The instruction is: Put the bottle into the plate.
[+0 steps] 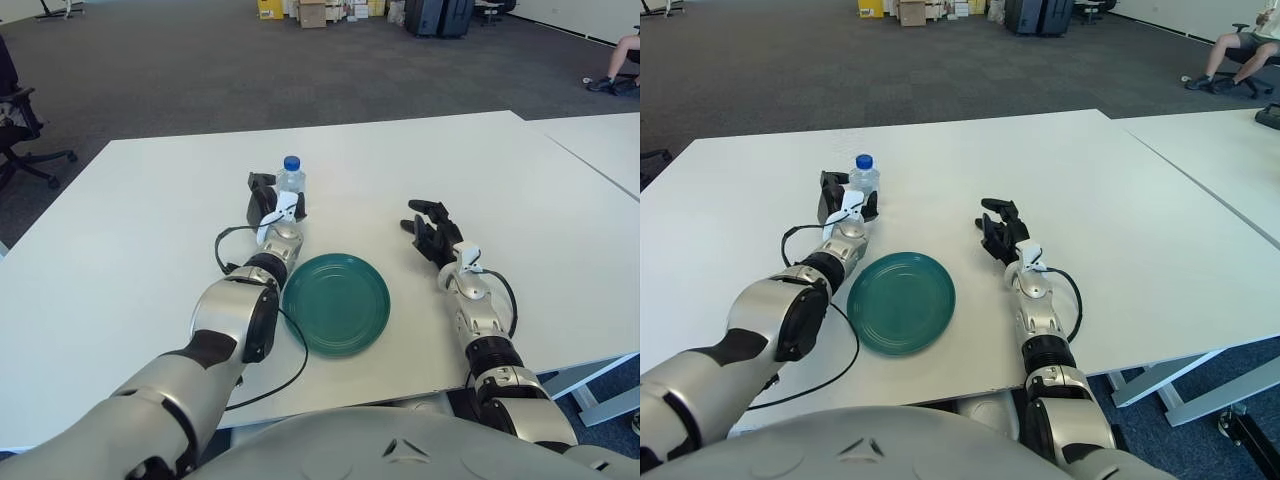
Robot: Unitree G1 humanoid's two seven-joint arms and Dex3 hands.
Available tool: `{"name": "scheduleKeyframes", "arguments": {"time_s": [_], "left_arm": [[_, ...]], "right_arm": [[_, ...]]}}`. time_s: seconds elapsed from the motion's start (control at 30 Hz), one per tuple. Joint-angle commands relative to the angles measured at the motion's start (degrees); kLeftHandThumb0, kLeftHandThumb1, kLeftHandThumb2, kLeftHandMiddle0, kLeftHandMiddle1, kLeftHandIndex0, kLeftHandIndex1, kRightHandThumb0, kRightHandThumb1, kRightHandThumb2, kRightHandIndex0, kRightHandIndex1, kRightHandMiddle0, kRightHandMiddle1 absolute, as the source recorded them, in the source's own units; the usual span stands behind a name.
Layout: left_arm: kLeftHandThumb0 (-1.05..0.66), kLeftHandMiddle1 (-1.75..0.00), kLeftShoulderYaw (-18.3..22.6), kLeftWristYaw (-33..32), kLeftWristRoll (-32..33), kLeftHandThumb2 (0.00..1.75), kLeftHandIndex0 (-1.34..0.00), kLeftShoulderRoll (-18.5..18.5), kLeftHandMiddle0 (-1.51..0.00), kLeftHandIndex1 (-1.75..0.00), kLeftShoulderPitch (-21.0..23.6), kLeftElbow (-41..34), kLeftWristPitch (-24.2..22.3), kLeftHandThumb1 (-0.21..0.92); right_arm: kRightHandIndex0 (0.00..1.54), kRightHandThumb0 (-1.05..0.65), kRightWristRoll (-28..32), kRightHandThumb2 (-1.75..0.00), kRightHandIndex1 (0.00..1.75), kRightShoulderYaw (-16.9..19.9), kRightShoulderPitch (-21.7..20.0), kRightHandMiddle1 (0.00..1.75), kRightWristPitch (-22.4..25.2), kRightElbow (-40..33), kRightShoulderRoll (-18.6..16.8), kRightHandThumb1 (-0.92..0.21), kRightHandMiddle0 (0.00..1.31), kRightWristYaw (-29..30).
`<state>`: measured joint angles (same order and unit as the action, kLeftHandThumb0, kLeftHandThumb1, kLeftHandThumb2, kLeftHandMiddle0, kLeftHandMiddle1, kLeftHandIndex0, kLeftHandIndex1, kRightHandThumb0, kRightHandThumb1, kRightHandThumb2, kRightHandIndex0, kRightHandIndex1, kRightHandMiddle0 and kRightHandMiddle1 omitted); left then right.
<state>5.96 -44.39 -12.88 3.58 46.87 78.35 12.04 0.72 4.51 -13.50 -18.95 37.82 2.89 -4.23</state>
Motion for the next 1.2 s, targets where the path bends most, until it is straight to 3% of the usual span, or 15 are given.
{"name": "scheduleKeyframes", "arguments": {"time_s": [0.0,0.6,1.17], "left_arm": [[-0.46,-1.75,0.8,-1.6,0.7,1.25,-0.58,-0.9,-1.18,-1.75,4.3,-1.6,3.8,0.36],[-0.47,-1.75,2.4,-3.5,2.0,1.28,-0.6,-1.1,-1.18,-1.75,5.9,-2.3,11.0,0.33],[-0.48,-1.75,1.7,-5.7,1.1,1.32,-0.62,-0.9,-1.19,-1.75,6.8,-2.8,14.2,0.3]], "right_arm": [[0.33,-0.68,0.0,-0.76,0.65,-0.2,-0.8,1.03,-0.1,0.0,0.2,-0.92,0.0,0.1],[0.34,-0.66,-0.2,-0.75,0.66,-0.5,-1.0,1.03,-0.3,0.0,0.1,-0.92,0.0,0.6],[0.34,-0.65,0.1,-0.75,0.68,-0.6,-0.8,1.04,-0.1,-0.5,0.1,-0.92,0.0,0.4]]}}
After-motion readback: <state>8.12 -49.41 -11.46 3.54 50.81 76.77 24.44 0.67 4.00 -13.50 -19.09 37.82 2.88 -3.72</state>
